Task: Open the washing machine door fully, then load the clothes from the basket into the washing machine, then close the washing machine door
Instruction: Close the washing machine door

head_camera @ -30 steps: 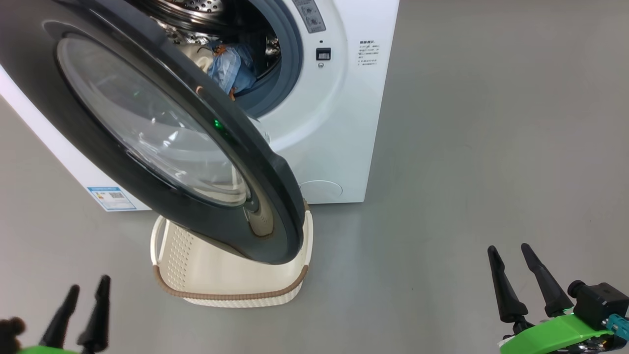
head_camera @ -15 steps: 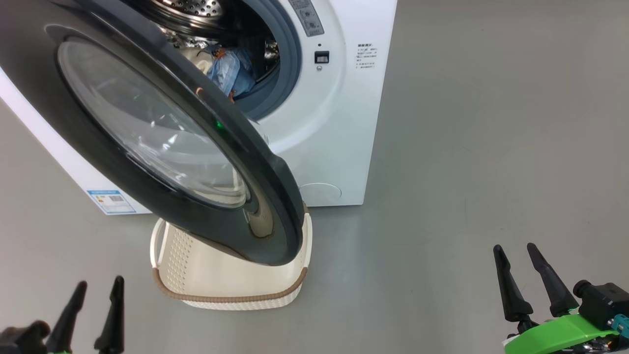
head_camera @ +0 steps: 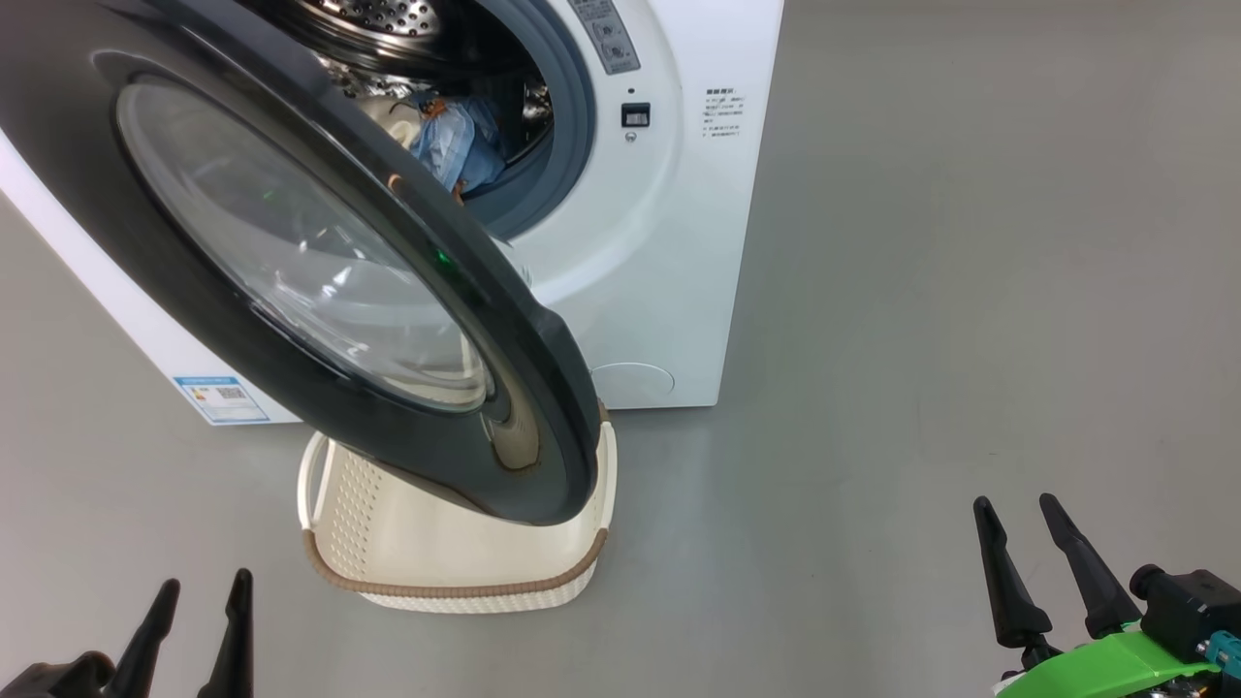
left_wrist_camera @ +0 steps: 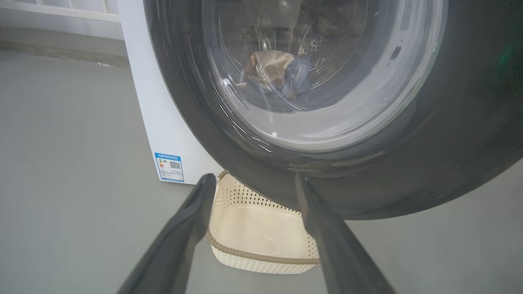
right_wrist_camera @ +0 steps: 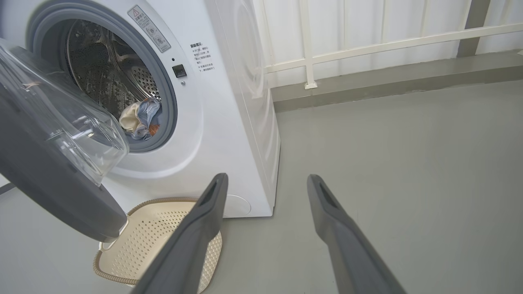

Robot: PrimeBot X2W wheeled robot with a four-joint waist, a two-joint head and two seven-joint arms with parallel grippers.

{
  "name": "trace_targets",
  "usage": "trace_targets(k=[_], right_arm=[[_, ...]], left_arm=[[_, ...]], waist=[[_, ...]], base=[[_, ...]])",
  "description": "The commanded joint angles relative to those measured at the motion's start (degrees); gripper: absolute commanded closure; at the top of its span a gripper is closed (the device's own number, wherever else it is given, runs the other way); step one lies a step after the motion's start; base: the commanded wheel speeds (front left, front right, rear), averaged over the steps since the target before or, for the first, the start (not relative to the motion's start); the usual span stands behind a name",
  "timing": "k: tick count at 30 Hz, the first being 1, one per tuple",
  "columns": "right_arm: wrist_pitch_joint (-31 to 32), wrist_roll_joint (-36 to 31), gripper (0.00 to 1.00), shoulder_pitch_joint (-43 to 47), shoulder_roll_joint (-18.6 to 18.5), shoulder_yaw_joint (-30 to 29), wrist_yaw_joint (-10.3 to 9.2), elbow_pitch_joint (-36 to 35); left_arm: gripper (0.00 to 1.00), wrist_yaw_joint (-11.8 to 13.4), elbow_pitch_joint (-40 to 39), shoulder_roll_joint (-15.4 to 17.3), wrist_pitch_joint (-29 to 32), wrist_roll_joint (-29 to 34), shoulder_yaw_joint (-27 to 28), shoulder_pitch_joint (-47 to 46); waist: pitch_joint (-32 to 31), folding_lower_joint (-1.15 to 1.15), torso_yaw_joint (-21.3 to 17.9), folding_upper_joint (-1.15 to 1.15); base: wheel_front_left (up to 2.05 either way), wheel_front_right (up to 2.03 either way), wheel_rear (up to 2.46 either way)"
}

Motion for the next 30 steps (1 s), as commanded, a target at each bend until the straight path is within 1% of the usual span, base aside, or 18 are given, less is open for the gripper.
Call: trace_targets(k=[1, 5, 6, 7, 8, 9, 11, 14, 22, 23, 30], right_arm=[[-0.69, -0.05, 0.0, -0.02, -0.75, 1.03, 0.09, -1.24], [-0.69, 0.01, 0.0, -0.03, -0.82, 1.14, 0.09, -1.2], [-0.69, 0.02, 0.02, -0.07, -0.73, 1.22, 0.09, -1.28], [-0.69, 0.08, 0.25, -0.13, -0.66, 1.36, 0.09, -1.38], [-0.69, 0.16, 0.55, -0.27, -0.6, 1.51, 0.09, -1.53], [-0.69, 0.24, 0.66, -0.44, -0.55, 1.63, 0.09, -1.64], [-0.69, 0.44, 1.0, -0.89, -0.39, 1.98, 0.09, -2.0], [-0.69, 0.79, 1.0, -1.92, -0.08, 2.98, 0.09, -2.8], [-0.69, 1.75, 1.0, -6.49, 0.42, 8.43, 0.09, -7.13], [-0.69, 1.75, 1.0, -6.49, 0.42, 8.43, 0.09, -7.13], [-0.69, 2.99, 1.0, -12.38, 1.46, 13.14, 0.09, -12.21]], left_arm=[[0.0, -0.09, -0.93, 1.32, -0.37, 0.49, 2.2, -1.38], [0.0, -0.09, -1.04, 1.24, -0.37, 0.64, 1.85, -1.32], [0.0, -0.09, -1.06, 1.21, -0.37, 0.7, 1.74, -1.33], [0.0, -0.09, -1.08, 1.17, -0.37, 0.75, 1.67, -1.34], [0.0, -0.09, -1.1, 1.12, -0.37, 0.78, 1.61, -1.35], [0.0, -0.09, -1.17, 1.06, -0.37, 0.98, 1.77, -1.38], [0.0, -0.09, -1.17, 0.78, -0.37, 1.21, 1.93, -1.35], [0.0, -0.09, -1.26, 0.42, -0.37, 1.59, 2.31, -1.13], [0.0, -0.09, -1.11, -0.35, -0.37, 2.45, 2.62, -0.25], [0.0, -0.09, -1.11, -0.35, -0.37, 2.45, 2.62, -0.25], [0.0, -0.09, -1.58, -1.03, -0.37, 2.85, 2.8, 0.14]], waist=[[-0.14, 0.0, 0.07, 0.0], [-0.61, 0.0, 0.29, 0.0], [-0.7, 0.0, 0.39, 0.0], [-0.76, 0.0, 0.5, 0.0], [-0.83, 0.0, 0.64, 0.0], [-0.89, 0.0, 0.81, 0.0], [-1.2, 0.0, 1.31, 0.0], [-1.72, 0.0, 2.1, 0.0], [-3.21, 0.0, 4.53, 0.0], [-3.21, 0.0, 4.53, 0.0], [-3.82, 0.0, 6.53, 0.0]], base=[[0.0, 0.0, 0.0], [0.0, 0.0, 0.0], [0.0, 0.0, 0.0], [0.0, 0.0, 0.0], [0.0, 0.0, 0.0], [0.0, 0.0, 0.0], [0.0, 0.0, 0.0], [0.0, 0.0, 0.0], [0.0, 0.0, 0.0], [0.0, 0.0, 0.0], [0.0, 0.0, 0.0]])
